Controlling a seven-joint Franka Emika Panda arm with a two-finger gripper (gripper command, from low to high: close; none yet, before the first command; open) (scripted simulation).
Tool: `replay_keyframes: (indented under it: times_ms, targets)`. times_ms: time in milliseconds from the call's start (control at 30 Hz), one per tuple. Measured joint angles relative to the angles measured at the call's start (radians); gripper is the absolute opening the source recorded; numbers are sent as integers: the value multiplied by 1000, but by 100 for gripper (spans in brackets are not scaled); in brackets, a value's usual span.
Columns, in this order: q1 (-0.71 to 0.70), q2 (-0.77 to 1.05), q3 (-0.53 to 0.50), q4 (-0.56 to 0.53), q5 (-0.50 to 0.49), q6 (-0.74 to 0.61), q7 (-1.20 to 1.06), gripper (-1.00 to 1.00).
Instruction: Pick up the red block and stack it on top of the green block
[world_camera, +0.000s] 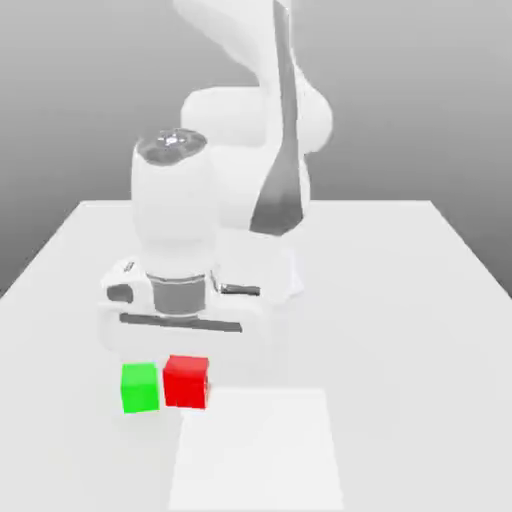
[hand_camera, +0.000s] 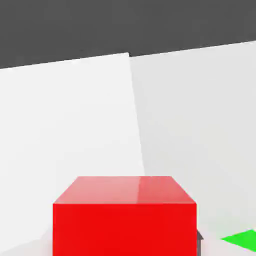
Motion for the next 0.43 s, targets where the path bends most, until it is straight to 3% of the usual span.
replay_keyframes:
  times_ms: [100, 333, 367, 433]
  targets:
    - [-79, -80, -43, -62, -19, -18, 62, -100]
    - [-81, 125, -45, -68, 85, 190, 2, -100]
    - [-82, 144, -40, -67, 97, 208, -7, 100]
    - [-82, 144, -40, -67, 97, 208, -7, 100]
